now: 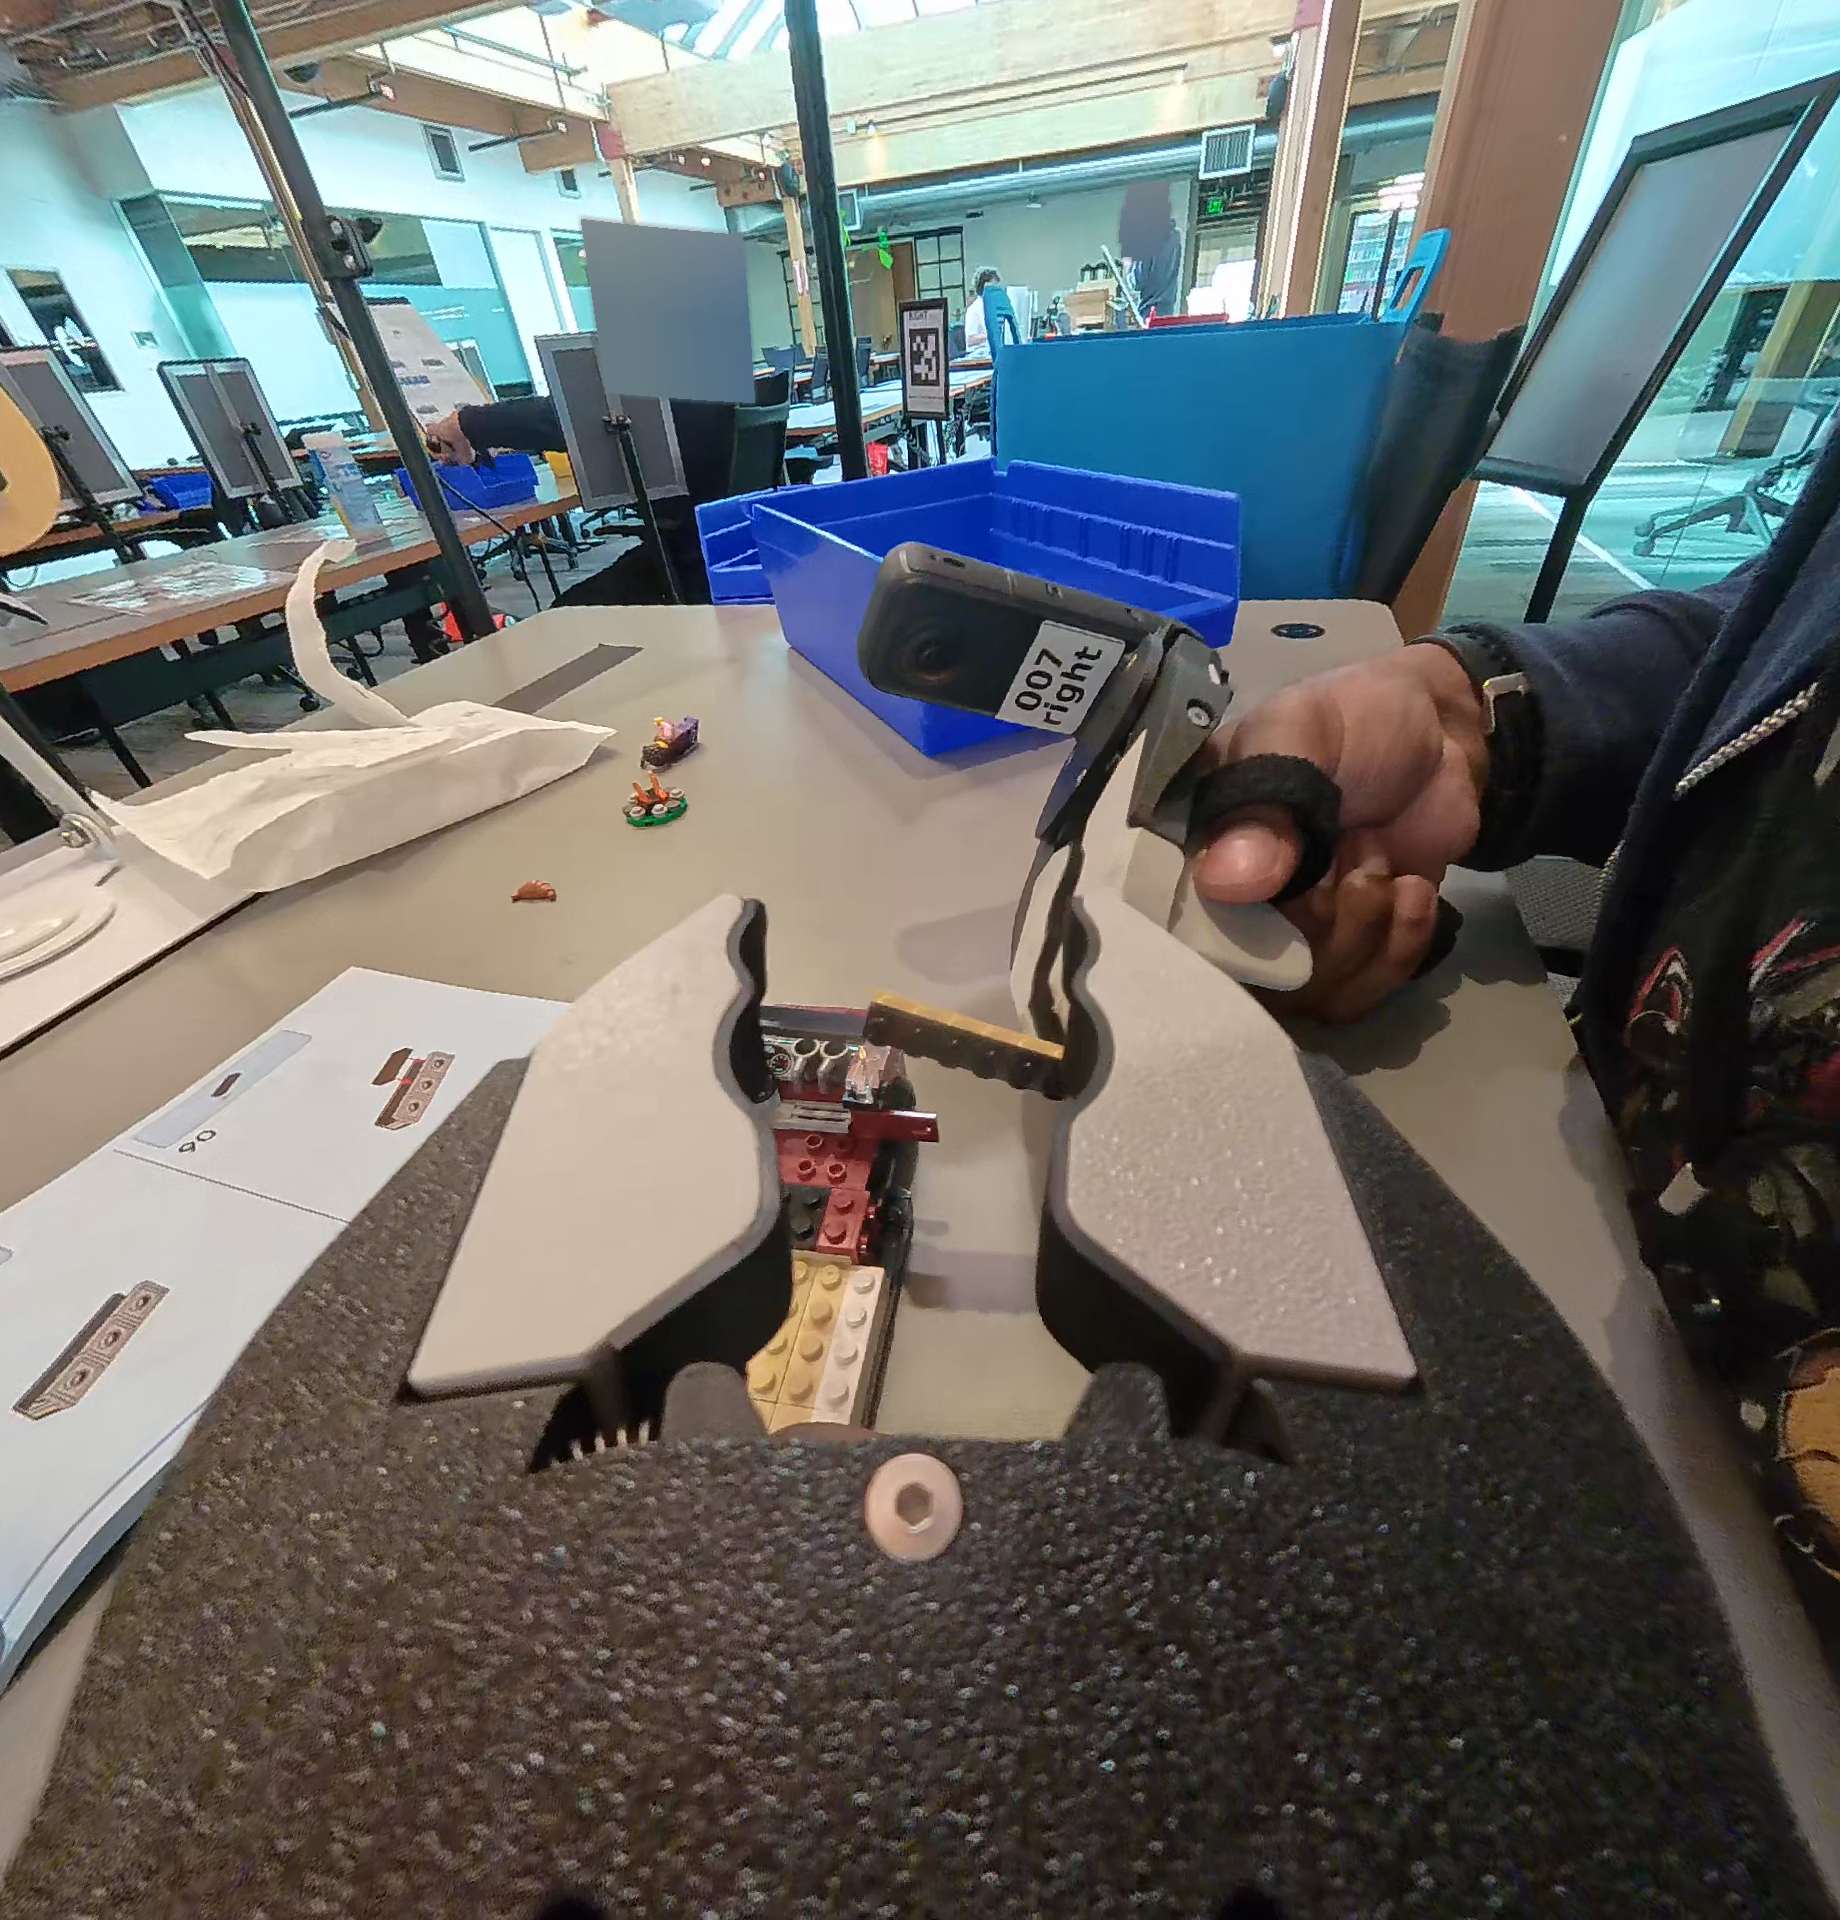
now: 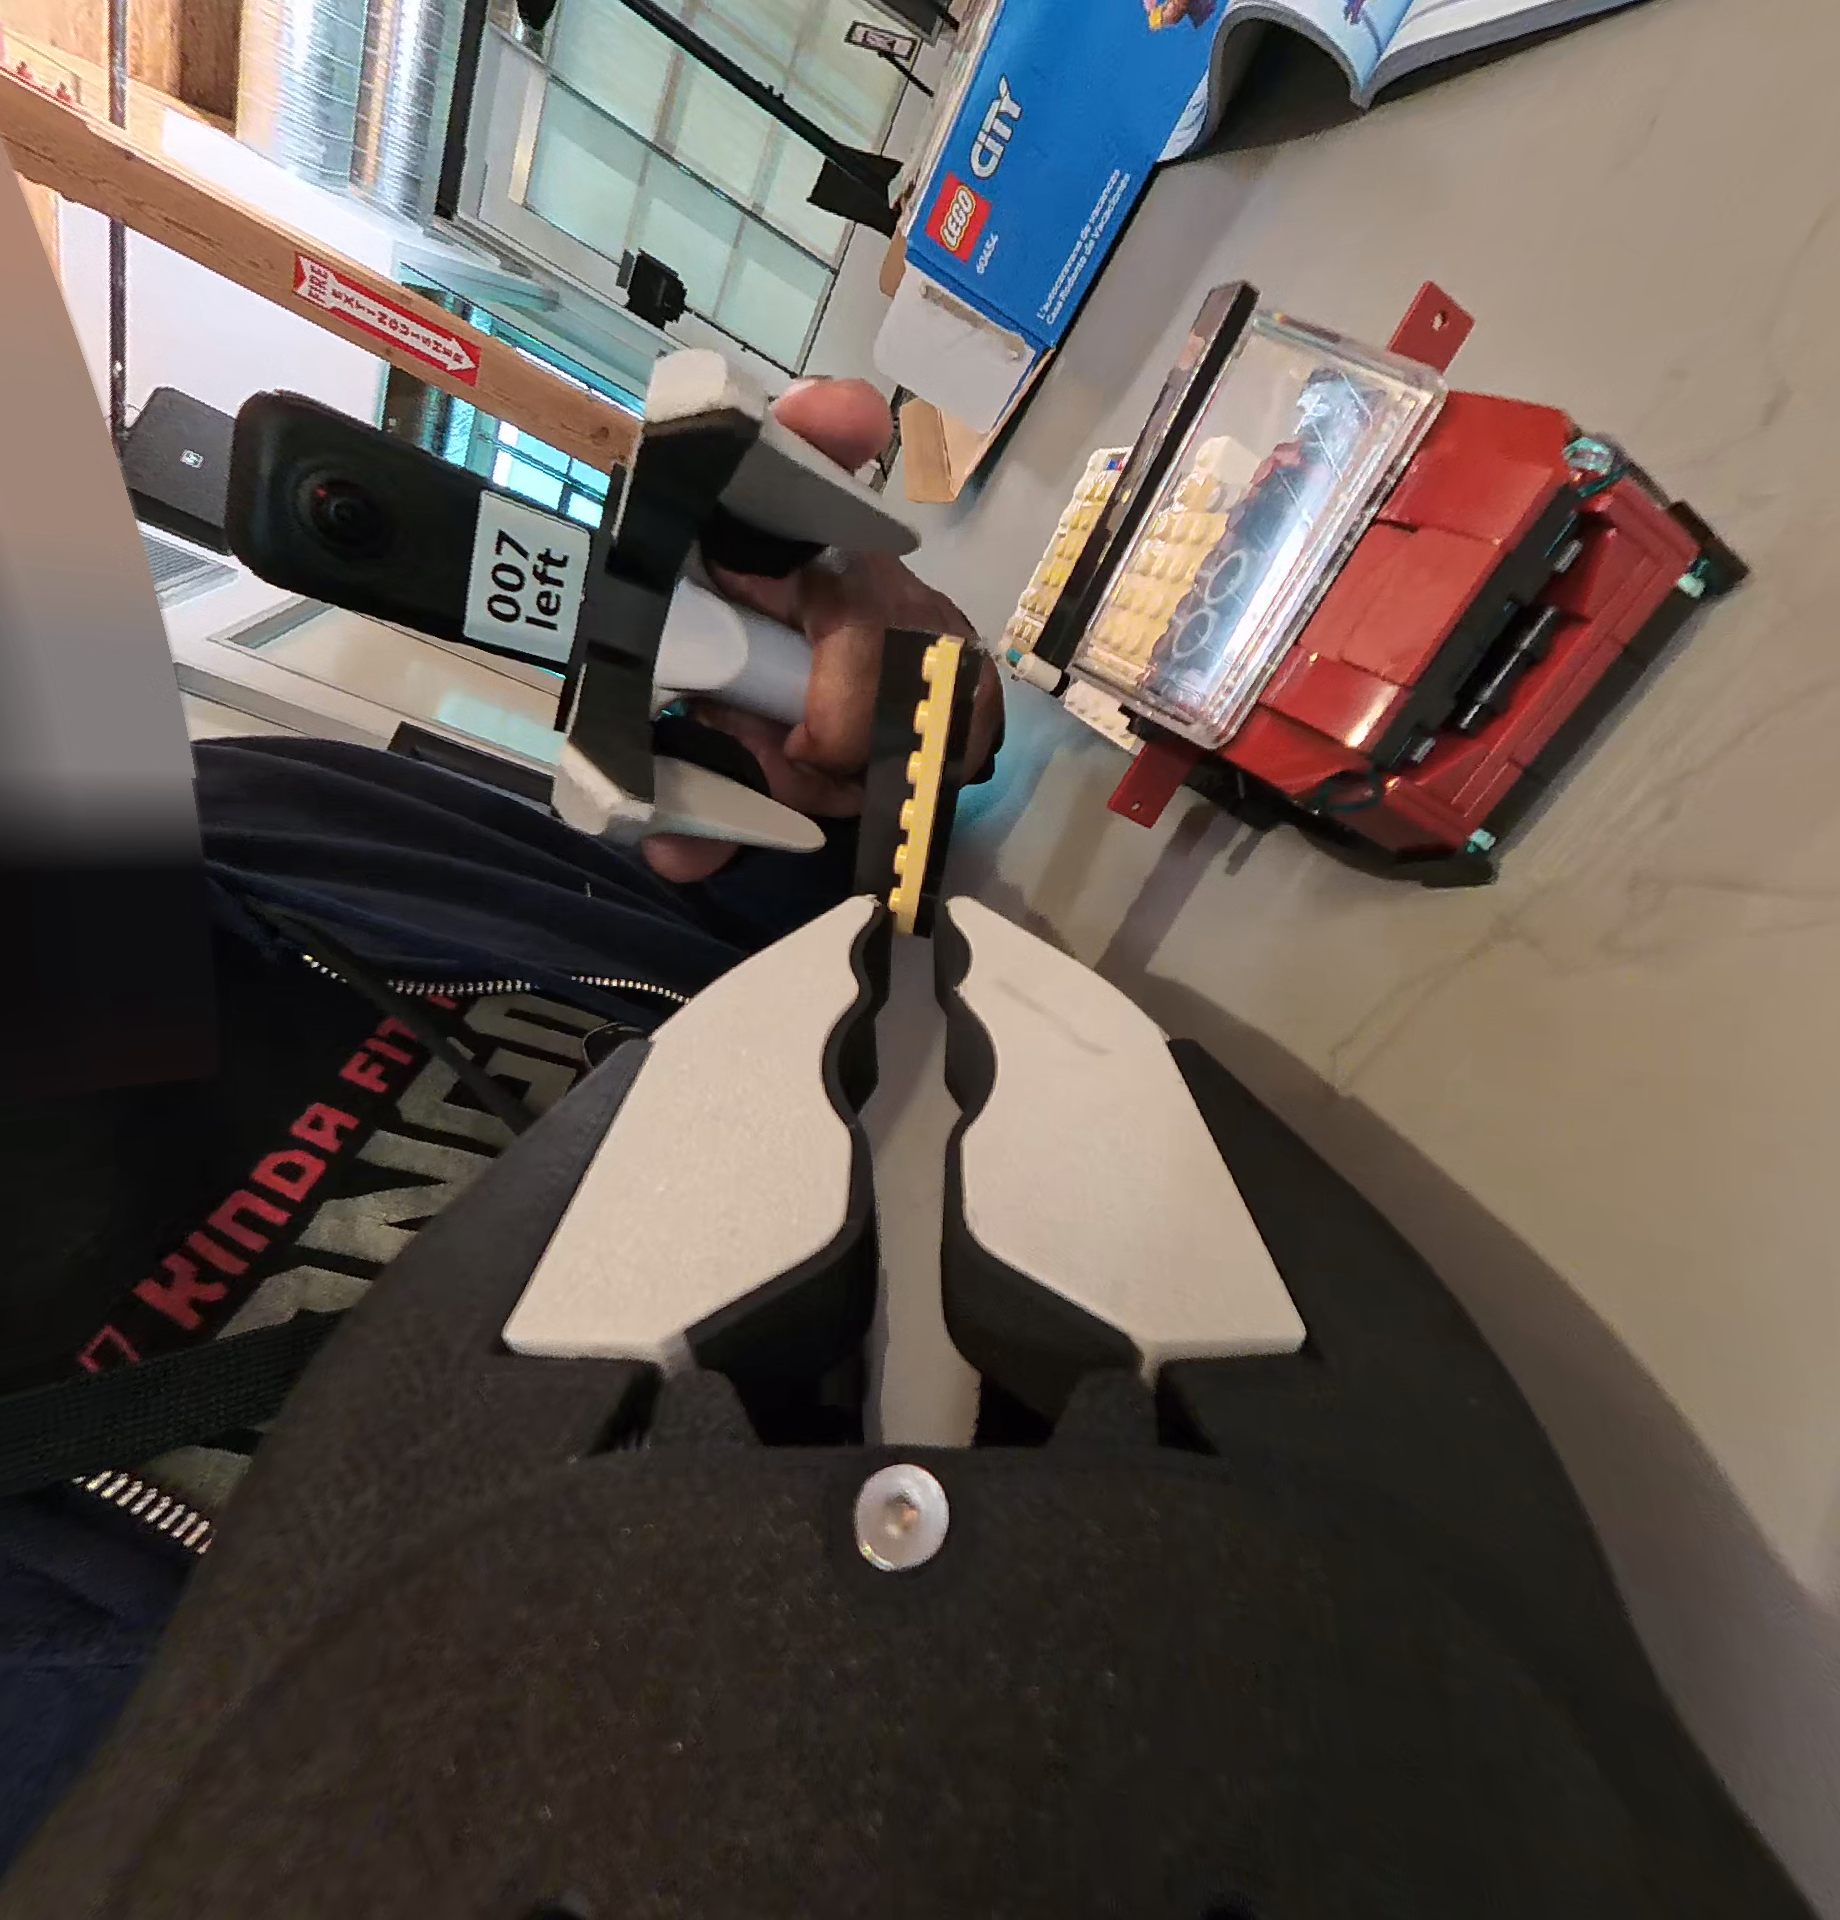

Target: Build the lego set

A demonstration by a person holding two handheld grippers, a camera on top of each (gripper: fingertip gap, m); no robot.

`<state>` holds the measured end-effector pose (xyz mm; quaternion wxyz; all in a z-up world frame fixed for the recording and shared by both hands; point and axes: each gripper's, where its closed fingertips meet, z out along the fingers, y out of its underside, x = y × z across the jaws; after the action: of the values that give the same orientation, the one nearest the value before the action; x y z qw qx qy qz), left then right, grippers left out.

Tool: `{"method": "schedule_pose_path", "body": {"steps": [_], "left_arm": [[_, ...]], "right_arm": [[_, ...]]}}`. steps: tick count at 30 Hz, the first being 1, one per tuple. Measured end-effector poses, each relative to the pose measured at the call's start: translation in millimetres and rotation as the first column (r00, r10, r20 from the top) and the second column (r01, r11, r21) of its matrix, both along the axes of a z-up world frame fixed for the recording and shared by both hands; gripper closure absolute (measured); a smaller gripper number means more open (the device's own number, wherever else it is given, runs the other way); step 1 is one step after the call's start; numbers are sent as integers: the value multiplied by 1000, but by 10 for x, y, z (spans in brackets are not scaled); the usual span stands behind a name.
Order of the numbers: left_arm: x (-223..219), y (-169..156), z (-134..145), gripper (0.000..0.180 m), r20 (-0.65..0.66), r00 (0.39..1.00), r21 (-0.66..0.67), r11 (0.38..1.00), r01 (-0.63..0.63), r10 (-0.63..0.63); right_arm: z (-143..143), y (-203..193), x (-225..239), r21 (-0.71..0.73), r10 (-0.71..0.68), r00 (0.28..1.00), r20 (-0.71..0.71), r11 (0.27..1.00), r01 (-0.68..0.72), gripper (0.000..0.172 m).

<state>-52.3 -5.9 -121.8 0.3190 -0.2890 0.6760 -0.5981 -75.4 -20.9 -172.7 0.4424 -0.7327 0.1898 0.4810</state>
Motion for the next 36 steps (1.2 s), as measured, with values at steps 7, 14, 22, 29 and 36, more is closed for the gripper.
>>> {"method": "schedule_pose_path", "body": {"steps": [7, 14, 22, 29, 36], "left_arm": [[8, -8, -30, 126, -11, 1000, 1, 1000, 3, -3], [11, -10, -46, 126, -14, 1000, 8, 1000, 3, -3], [15, 3, -33, 126, -15, 1000, -6, 1000, 2, -2], [15, 0, -34, 126, -16, 1000, -7, 1000, 3, -3], [18, -4, -42, 126, -17, 1000, -2, 1000, 3, -3]], "right_arm": [[15, 2, 19, 11, -7, 1000, -15, 1000, 7, 164], [11, 1, 17, 9, -5, 1000, -16, 1000, 5, 164], [8, 5, 20, 7, -5, 1000, -19, 1000, 5, 164], [6, 6, 20, 5, -4, 1000, -21, 1000, 4, 164], [6, 6, 17, 6, -2, 1000, -19, 1000, 2, 164]]}}
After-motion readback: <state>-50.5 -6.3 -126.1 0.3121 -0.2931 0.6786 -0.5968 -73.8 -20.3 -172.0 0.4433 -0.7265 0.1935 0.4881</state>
